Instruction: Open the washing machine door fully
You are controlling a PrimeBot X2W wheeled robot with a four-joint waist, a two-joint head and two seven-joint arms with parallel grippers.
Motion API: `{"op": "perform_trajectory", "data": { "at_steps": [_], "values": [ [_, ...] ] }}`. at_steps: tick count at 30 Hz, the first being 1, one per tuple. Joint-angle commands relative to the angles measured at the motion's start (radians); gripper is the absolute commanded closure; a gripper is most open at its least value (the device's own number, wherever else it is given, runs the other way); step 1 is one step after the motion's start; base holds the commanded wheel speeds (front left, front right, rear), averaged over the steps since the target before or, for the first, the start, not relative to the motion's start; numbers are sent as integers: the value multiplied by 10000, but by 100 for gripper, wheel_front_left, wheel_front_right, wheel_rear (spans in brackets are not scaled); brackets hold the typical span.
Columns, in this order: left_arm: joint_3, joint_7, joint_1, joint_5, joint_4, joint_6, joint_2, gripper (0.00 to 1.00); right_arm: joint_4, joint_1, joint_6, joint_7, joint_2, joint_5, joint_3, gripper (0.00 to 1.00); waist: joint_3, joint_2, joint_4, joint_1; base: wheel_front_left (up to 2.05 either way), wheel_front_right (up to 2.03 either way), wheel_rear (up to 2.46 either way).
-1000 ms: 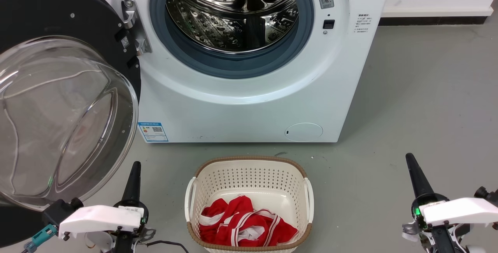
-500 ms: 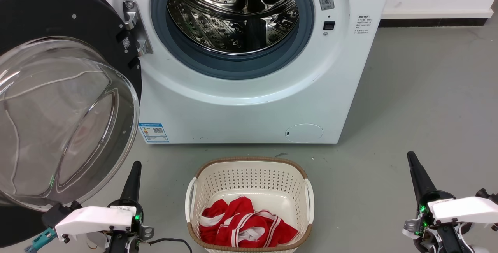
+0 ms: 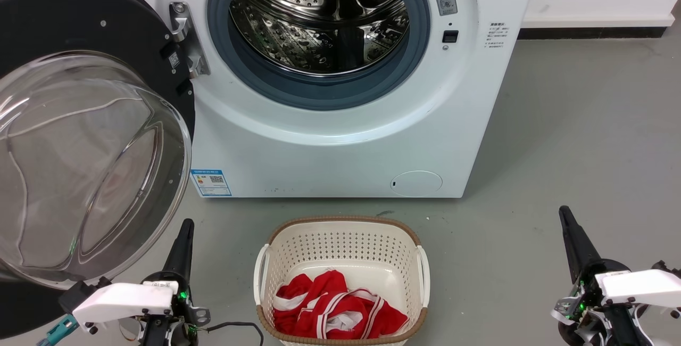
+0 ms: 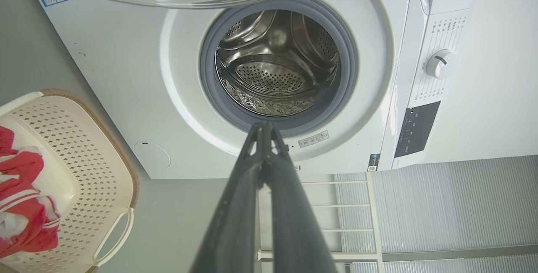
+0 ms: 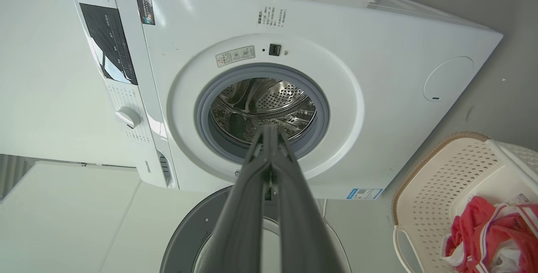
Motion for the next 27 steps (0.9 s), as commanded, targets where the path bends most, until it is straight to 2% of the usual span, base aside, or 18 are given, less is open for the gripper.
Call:
{"op": "perform_trajectory", "data": {
  "at_steps": [1,20,27],
  "values": [
    [38,53,-198,-192,12,-70,-8,100,17,-203,-1,44,-22,211,-31,100,-4,0,1,0,0,0,0],
    [133,385,-203,-1487,109,-168,-23,100,138,-246,-2,306,10,1469,-178,100,-57,0,18,0,0,0,0],
    [129,373,-196,-1445,102,-168,-21,100,132,-246,-2,329,28,1399,-193,100,-57,0,18,0,0,0,0]
  ]
}}
